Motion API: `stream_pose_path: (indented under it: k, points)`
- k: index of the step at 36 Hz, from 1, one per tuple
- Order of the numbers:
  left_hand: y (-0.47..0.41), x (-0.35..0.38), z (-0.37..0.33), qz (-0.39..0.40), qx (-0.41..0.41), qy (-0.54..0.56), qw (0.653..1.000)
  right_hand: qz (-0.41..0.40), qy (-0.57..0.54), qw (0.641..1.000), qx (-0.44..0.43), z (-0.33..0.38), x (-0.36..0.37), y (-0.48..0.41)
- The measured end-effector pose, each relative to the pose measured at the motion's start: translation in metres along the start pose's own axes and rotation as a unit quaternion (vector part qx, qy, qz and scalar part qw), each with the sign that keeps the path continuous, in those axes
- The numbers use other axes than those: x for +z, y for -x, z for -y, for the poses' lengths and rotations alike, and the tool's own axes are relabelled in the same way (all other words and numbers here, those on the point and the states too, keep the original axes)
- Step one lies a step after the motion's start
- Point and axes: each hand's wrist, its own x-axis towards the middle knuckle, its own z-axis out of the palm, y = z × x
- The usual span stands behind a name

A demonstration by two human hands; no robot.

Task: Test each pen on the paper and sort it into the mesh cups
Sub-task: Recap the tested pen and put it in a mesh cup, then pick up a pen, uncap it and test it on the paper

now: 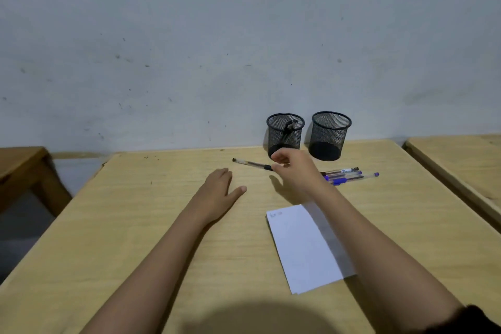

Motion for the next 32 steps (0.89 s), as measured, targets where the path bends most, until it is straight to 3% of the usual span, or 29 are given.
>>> stream_pose_path:
  k: [7, 16, 22, 27, 32]
  points:
    - [0.009, 0.004, -0.003, -0.007, -0.001, -0.028, 1.000, 0.051, 0.129, 0.990, -0.024, 0.006, 0.029, -0.018]
    - [0.007, 0.007, 0.001, -0.021, 0.007, -0.031, 0.999, 0.012, 0.210, 0.977, -0.041, 0.002, 0.036, -0.029]
    - [0.009, 0.006, 0.001, -0.019, 0.003, -0.027, 0.999, -0.020, 0.026, 0.999, -0.013, 0.008, 0.023, -0.026]
    - [0.008, 0.005, 0.002, -0.001, -0.005, -0.009, 1.000, -0.022, -0.135, 0.990, -0.025, 0.026, 0.004, -0.013]
    - [0.005, -0.004, -0.009, -0.044, -0.026, 0.167, 0.985, -0.040, -0.284, 0.958, -0.022, 0.025, -0.006, 0.005]
